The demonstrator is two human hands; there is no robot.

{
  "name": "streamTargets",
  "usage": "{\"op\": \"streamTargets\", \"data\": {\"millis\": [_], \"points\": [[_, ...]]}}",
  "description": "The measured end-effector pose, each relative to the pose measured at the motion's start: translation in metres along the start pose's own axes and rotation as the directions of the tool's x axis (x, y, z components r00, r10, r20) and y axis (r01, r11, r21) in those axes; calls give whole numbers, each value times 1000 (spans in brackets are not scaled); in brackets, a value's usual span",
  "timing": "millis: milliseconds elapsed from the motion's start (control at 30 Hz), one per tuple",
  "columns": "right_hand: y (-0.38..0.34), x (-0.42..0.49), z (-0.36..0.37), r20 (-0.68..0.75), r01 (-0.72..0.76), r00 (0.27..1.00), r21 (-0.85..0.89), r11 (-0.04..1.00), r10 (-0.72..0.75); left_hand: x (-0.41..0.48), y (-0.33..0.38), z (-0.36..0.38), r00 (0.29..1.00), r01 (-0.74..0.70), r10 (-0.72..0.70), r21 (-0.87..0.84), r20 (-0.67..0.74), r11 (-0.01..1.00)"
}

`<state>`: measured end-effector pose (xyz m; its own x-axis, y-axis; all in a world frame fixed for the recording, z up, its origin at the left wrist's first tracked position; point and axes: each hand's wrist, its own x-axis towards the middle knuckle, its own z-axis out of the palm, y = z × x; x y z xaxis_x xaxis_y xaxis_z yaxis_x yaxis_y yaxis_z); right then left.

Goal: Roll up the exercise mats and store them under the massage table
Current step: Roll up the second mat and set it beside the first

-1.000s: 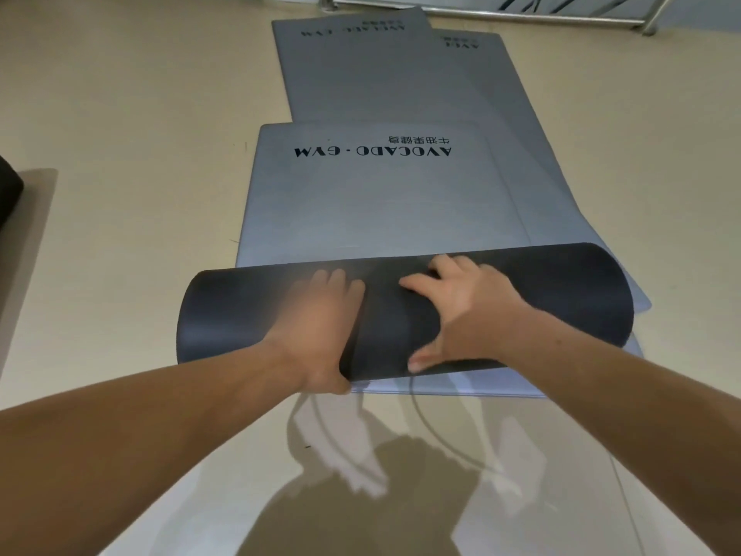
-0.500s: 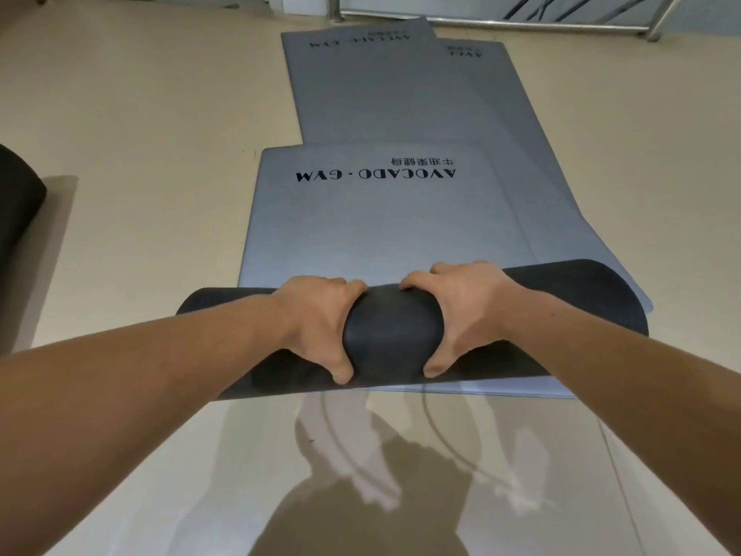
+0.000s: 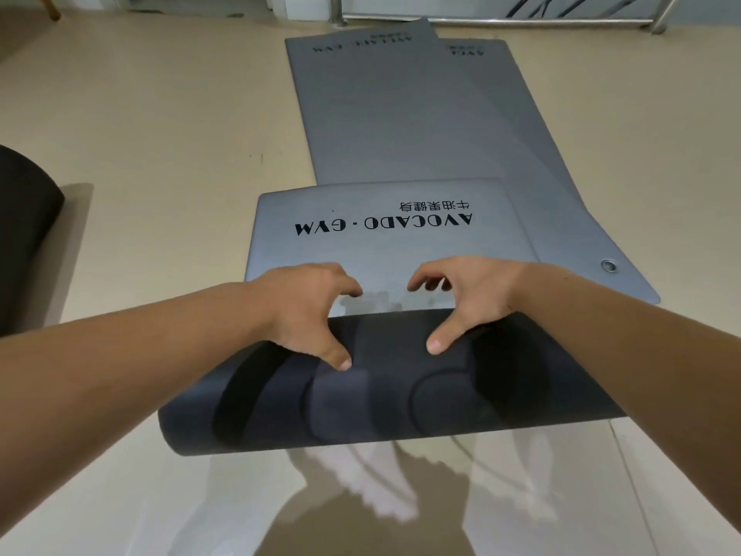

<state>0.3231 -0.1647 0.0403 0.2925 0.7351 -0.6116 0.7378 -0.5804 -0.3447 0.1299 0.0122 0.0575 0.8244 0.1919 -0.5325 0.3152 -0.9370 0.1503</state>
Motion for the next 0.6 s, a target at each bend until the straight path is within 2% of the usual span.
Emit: {"op": "streamTargets", "data": {"millis": [67, 100, 233, 300, 367, 467, 533, 600], "points": [[-1, 3, -9, -102, 7, 995, -62, 998, -13, -10, 15, -8, 993, 49, -39, 89, -112, 995], [-1, 4, -12, -152, 2, 988, -91, 996, -15, -15, 28, -5, 991, 66, -51, 114, -123, 991], [-1, 14, -10, -326, -70, 945, -153, 986, 16, -23, 73, 50, 993, 118, -120, 361, -16, 925], [-6, 14, -1, -413, -125, 911, -242, 962, 14, -14, 63, 70, 983, 176, -141, 375, -118, 910], [-16, 7, 9, -475, -136, 879, -347, 928, -49, -2, 40, 73, 965, 168, -93, 308, -244, 936], [-30, -13, 19, -445, -68, 887, -386, 920, -122, 8, 16, 65, 954, 69, -6, 201, -301, 977], [-38, -23, 28, -373, -92, 925, -404, 910, -73, 10, 6, 62, 941, 4, 49, 155, -335, 988], [-44, -20, 41, -322, -157, 947, -462, 873, 0, 10, -5, 68, 898, -68, 131, 161, -420, 985]]}}
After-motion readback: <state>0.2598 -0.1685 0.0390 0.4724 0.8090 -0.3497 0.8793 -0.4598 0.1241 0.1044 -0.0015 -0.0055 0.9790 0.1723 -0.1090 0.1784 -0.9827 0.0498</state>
